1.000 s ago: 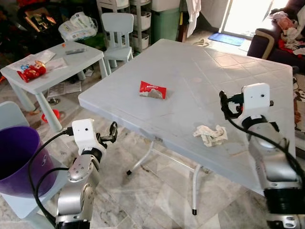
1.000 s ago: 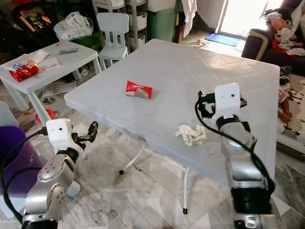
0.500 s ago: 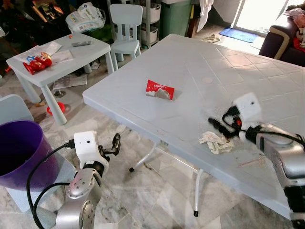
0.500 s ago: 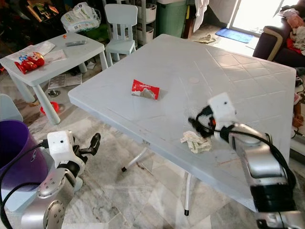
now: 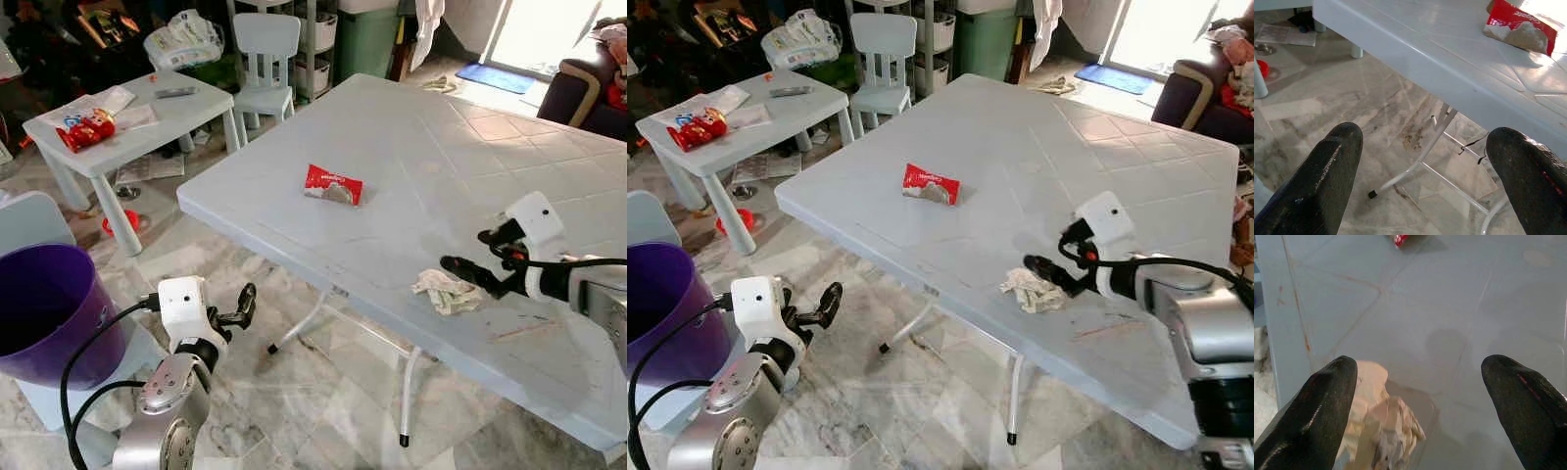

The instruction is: Picking trash to rubbish bin

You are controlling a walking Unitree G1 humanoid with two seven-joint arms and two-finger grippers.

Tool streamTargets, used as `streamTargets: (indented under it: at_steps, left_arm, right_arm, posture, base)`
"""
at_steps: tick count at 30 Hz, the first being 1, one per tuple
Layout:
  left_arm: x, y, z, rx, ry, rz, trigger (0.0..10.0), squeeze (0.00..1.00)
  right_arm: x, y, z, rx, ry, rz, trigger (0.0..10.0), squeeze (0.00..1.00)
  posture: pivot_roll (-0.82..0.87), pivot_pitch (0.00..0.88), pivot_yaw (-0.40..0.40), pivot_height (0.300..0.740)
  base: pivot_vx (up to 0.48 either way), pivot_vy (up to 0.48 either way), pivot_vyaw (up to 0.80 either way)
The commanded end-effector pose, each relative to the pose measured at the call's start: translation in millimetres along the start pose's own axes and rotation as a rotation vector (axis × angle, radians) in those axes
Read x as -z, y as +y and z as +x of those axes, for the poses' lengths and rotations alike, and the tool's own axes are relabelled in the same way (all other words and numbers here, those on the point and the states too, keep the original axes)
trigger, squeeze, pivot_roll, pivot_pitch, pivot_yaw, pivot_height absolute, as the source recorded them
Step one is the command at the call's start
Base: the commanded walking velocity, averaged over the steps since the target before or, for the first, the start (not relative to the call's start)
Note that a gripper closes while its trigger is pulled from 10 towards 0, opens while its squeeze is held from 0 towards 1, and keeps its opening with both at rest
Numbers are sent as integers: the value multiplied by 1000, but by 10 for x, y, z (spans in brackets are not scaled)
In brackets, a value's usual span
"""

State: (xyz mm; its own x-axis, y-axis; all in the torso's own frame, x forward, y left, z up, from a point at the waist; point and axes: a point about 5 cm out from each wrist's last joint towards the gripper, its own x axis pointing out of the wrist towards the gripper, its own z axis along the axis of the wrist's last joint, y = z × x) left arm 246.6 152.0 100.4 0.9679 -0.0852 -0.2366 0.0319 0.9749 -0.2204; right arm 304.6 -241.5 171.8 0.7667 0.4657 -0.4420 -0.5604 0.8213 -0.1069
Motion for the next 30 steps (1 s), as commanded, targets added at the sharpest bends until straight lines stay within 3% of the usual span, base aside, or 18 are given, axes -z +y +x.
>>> streamTargets:
  at_steps: [1,12,18,19,20,21,30]
  left_arm:
    - [-42,-50,10,29,-9,-2,10000,0]
    - [-64,-57,29,43,-12,-2,10000,0]
    - [-84,-61,49,46,-17,1,10000,0]
    - [-91,-61,56,45,-19,2,10000,0]
    - [-100,-60,64,44,-23,2,10000,0]
    - [-110,-60,73,43,-26,2,10000,0]
    - [-149,-55,117,37,-38,6,10000,0]
  right_arm:
    - [24,34,-11,-27,17,-20,10000,0]
    - [411,337,70,-155,98,13,10000,0]
    - [479,439,181,-115,76,-12,10000,0]
    - [483,448,203,-98,70,-16,7725,0]
    - [486,446,225,-73,63,-18,2941,0]
    - [485,435,254,-38,52,-13,0,0]
    - [414,447,387,111,-76,10,0,0]
  posture:
    - [13,44,-45,740]
    - [19,43,-43,740]
    - [21,42,-42,740]
    - [21,42,-42,740]
    - [21,43,-41,740]
    - [21,43,-41,740]
    - [27,44,-37,740]
  base:
    - [0,0,0]
    - [0,0,0]
    - [0,0,0]
    - [0,0,0]
    - [0,0,0]
    - [0,0,0]
    - [0,0,0]
